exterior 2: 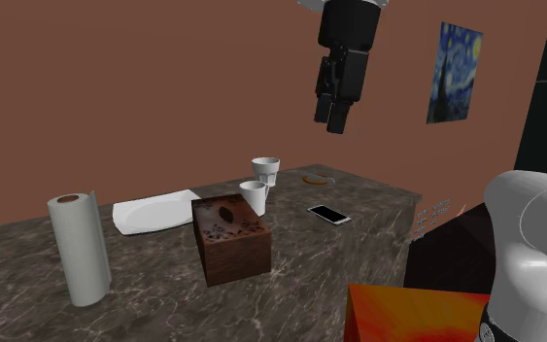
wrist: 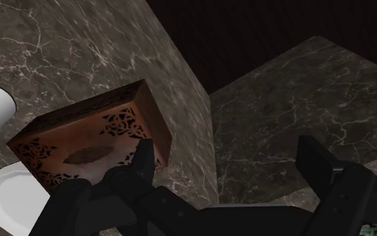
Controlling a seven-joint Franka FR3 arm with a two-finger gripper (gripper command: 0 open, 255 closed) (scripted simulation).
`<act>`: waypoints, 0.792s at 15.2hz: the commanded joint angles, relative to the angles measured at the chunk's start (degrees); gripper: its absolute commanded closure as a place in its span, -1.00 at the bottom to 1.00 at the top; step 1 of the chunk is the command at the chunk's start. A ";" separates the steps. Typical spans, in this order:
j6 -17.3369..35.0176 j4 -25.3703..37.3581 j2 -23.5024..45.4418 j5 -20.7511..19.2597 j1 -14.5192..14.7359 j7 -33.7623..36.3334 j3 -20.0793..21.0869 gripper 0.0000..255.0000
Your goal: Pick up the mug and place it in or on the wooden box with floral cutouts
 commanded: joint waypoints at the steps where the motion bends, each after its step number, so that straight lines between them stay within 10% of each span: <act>1: 0.00 0.00 0.00 0.00 0.00 0.00 0.00 -1.00; 12: 11.57 0.30 13.79 -4.74 -3.14 -11.14 -10.11 -1.00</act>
